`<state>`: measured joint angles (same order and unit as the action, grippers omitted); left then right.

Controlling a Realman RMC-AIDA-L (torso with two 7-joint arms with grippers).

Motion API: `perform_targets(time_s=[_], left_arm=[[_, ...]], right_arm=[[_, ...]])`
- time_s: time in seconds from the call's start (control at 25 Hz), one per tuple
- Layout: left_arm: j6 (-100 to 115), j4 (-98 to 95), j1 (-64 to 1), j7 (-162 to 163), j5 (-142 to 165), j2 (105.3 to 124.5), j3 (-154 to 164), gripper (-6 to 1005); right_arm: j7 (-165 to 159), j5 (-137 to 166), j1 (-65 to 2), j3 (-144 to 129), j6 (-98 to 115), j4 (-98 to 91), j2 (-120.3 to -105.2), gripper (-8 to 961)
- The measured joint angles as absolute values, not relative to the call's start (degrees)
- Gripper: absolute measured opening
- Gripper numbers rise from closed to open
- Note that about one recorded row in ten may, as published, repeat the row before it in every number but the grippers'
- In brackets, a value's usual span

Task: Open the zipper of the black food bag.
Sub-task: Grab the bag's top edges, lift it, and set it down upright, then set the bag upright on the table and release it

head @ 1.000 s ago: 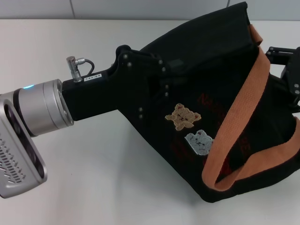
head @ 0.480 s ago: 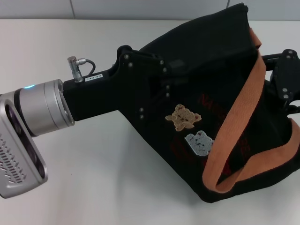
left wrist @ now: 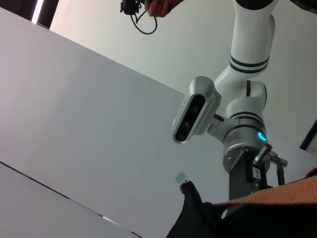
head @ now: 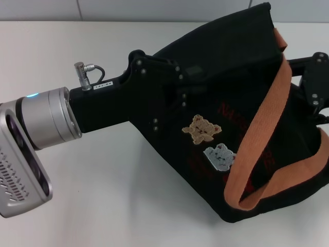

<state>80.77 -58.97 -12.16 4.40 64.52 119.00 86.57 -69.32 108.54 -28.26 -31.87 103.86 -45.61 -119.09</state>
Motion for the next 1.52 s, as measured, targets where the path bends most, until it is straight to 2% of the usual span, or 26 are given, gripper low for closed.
perform_targets(time_s=[0.4,0.76,1.28,1.36,1.52], left_arm=[[80.52,-58.98,-12.15,4.4,64.51,119.0,86.57,100],[80.35,-58.98,-12.14,4.4,64.25,119.09,86.32,100],[79.33,-58.09,-12.17,4.57,63.65,119.09,85.89,100],[78.96,-54.61,-12.16,4.57,60.32,119.09,85.76,100],[80.23,-45.75,-12.79,3.05,53.72,119.11,85.76,100]], right_arm=[[-70.4,107.3,-25.11,-31.94,104.89,-45.75,-118.19,104],[-71.86,114.94,-20.32,-31.34,107.64,-47.3,-116.7,119],[-74.26,121.88,-15.63,-23.83,110.58,-49.89,-116.79,139],[-75.74,119.43,-15.9,-17.24,114.12,-47.48,-116.23,142],[-75.88,115.0,-15.49,-12.65,115.67,-45.21,-116.16,148]])
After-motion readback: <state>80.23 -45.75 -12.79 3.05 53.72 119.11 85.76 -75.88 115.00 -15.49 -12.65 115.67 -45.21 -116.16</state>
